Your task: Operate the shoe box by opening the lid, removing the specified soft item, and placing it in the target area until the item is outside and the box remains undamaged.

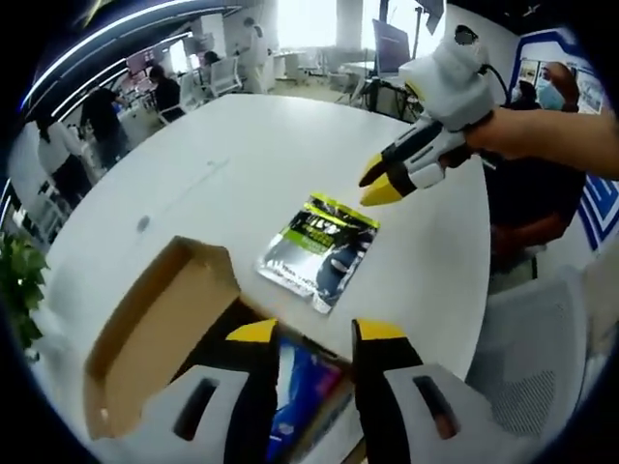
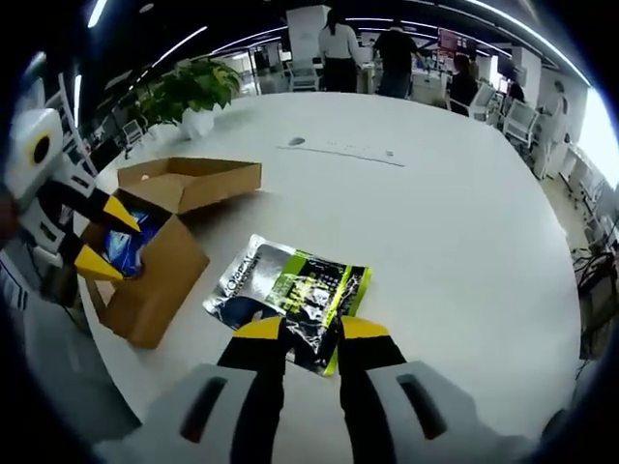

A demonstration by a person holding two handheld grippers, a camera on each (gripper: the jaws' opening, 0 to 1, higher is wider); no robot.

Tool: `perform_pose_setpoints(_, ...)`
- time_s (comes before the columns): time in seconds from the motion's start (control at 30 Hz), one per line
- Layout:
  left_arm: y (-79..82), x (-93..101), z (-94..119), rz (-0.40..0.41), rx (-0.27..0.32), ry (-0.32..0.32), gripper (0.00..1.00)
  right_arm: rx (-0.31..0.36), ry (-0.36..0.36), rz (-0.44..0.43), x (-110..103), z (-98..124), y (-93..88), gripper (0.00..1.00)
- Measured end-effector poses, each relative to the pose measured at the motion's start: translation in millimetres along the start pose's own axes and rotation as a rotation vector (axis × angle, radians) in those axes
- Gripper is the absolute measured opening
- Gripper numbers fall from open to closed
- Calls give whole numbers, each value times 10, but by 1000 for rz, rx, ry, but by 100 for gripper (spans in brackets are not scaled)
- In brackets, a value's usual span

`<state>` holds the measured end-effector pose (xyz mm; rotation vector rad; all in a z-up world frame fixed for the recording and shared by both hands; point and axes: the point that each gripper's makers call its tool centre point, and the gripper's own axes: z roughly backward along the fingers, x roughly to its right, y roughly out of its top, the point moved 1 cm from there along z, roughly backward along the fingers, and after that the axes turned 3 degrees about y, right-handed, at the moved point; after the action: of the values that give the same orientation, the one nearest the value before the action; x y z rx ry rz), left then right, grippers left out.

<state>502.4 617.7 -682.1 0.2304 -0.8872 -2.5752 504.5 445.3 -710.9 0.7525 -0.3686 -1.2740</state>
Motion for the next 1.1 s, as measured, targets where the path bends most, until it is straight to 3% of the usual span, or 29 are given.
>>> perform_pose_setpoints(0.53,-341,-284,424,148,58,64,33,59,77,90,-557,163,272,26)
perform_pose_setpoints(1.1,-921,-639,887,266,74,149,35,85,187,147,-1218,60,424,29)
